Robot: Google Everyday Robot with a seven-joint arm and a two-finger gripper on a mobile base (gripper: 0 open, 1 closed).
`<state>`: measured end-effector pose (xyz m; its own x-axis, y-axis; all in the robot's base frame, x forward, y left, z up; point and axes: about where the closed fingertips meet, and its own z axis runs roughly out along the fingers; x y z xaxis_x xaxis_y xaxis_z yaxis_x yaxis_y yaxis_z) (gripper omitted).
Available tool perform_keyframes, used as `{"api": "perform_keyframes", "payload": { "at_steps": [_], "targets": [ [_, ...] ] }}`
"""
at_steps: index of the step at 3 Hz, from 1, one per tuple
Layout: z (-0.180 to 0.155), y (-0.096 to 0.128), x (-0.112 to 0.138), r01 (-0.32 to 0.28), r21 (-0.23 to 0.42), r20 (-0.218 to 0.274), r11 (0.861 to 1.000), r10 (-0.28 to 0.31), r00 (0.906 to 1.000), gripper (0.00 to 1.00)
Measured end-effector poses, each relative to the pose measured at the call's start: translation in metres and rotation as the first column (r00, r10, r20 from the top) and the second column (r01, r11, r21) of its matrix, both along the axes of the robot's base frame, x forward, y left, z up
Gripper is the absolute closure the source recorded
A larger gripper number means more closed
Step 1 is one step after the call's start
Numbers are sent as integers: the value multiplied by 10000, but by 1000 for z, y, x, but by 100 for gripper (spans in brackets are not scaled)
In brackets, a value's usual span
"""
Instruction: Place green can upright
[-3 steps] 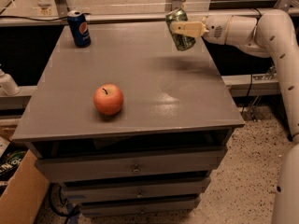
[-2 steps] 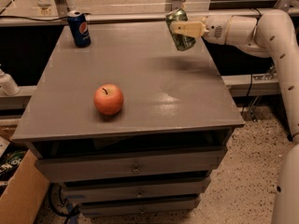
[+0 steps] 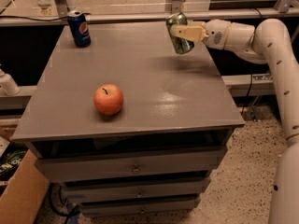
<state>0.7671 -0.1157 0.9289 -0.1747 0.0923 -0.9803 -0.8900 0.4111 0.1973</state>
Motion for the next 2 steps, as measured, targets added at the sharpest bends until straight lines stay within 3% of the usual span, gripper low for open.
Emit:
{"api": "perform_keyframes", "payload": {
  "at_steps": [2],
  "targets": [
    [-9, -9, -3, -135, 580, 284, 9982, 119, 9995, 100]
  ]
}}
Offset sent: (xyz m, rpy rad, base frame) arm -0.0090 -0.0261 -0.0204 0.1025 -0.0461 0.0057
